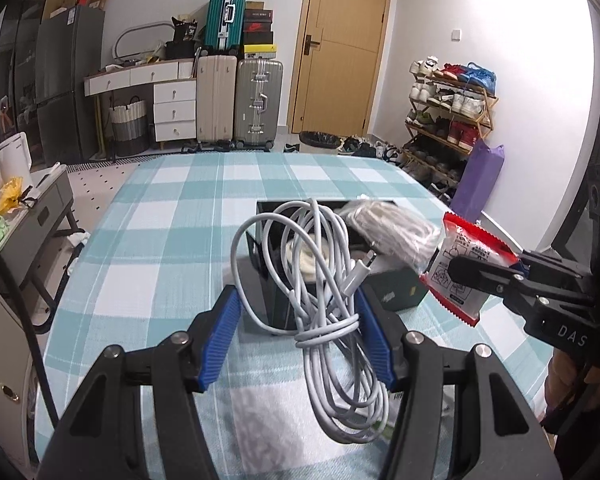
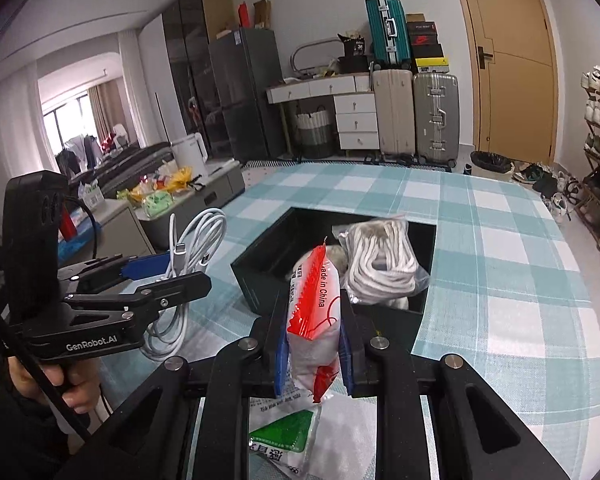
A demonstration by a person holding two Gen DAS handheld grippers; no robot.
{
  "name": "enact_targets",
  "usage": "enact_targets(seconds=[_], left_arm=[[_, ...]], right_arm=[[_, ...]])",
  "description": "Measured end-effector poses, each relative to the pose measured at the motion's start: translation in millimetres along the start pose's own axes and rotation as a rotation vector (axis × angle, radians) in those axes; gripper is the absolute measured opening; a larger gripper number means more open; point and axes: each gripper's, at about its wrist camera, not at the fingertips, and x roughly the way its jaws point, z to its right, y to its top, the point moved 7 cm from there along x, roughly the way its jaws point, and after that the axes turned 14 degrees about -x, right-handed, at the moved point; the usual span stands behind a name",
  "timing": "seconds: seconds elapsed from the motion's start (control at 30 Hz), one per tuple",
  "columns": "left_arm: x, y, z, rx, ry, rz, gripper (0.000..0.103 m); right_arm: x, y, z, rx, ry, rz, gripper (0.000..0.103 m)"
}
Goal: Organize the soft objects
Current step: 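Lift the cable and red packet and carry both over the black box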
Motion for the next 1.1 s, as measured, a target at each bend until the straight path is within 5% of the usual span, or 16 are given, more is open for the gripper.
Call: enact_targets(seconds=[0.57,1.1], left_arm=[[20.6,46.3,20.8,0.017,-0.044,0.041,0.058],[61.5,56.4,21.7,-0.007,-0.041,0.006,0.058]], right_arm=[[7.8,35.2,10.0,0.055,0.036,0.066,0.020],[41.0,35.9,30.3,0.118,0.051,0.033,0.020]])
